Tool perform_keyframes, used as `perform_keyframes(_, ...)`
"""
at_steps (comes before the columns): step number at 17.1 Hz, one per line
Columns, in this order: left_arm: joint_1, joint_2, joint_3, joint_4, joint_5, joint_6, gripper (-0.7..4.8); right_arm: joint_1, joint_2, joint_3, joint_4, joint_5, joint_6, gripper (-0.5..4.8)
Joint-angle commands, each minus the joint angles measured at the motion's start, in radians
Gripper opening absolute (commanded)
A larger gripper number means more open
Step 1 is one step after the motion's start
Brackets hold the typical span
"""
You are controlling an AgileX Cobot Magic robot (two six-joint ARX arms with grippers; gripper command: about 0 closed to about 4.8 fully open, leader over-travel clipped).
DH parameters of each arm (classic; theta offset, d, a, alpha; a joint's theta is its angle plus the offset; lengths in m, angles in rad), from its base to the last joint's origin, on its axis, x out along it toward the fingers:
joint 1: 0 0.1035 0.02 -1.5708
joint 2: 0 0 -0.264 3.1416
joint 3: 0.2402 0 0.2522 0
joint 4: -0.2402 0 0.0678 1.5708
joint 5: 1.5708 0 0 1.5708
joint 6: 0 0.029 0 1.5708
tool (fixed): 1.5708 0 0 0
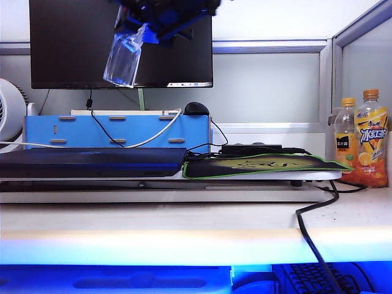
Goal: Pick up the mineral water bottle and place it on the laptop.
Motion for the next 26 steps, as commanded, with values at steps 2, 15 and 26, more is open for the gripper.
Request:
perform_keyframes(2,0.001,-0.002,0.001,0.005,0.003,0.001,-0.02,0.034,0.072,0.093,0.042,0.05,-0.037,0.12)
perform_keyframes(15,0.001,-0.002,0.001,0.005,0.003,0.001,-0.02,0.072,0.182,0.095,0.018,0.066,-0.101,0.12)
perform_keyframes(26,0.001,-0.002,0.001,0.005,0.003,0.001,-0.02,0.099,0.222,0.095,-0.006,0.074,-0.138,0.13)
